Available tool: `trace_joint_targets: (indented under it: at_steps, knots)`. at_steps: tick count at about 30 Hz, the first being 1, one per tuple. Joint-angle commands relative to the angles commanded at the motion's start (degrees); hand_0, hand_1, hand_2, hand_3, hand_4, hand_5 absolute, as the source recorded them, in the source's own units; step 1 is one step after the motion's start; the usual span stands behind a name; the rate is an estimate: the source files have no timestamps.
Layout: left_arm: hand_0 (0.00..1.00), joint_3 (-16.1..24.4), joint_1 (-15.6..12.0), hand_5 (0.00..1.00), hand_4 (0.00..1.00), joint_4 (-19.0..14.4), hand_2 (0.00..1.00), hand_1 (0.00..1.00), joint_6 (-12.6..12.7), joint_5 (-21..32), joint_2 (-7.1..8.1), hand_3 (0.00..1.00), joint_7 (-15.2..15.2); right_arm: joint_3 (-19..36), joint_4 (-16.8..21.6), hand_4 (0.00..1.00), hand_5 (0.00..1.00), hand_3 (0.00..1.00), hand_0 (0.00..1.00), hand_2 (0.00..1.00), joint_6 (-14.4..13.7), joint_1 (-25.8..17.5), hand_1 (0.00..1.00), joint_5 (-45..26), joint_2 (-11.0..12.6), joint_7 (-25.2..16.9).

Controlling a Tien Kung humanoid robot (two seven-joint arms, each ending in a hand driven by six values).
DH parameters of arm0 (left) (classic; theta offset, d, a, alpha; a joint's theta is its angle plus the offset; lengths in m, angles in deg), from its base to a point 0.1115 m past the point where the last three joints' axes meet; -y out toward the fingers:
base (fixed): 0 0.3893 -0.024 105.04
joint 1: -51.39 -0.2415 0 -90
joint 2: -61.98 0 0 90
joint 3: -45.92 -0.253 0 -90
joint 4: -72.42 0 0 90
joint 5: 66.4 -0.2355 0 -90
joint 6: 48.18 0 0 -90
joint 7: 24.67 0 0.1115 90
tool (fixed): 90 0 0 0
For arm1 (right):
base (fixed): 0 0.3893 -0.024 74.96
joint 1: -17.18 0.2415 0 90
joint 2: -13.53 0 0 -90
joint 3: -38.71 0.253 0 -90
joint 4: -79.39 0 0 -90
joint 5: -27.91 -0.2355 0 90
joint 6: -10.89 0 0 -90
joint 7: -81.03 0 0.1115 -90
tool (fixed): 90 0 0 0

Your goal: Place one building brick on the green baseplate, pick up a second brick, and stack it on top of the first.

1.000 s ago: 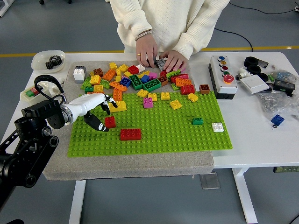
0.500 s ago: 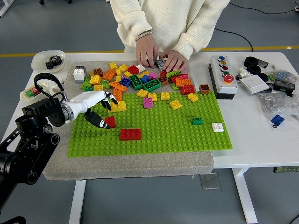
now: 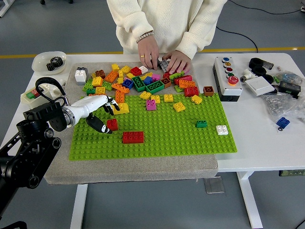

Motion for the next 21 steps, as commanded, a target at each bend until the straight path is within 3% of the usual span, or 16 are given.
trace_joint_targets:
  at_steps: [21]
  knots:
    - [0.780, -0.2, -0.2, 0.084, 0.998, 1.8, 0.594, 0.661, 1.5, 0.0, -0.32, 0.621, -0.6, -0.1, 0.0, 0.855, 0.341, 0.616, 0.748, 0.725, 0.0, 0.0, 0.656, 0.2, 0.0, -0.1]
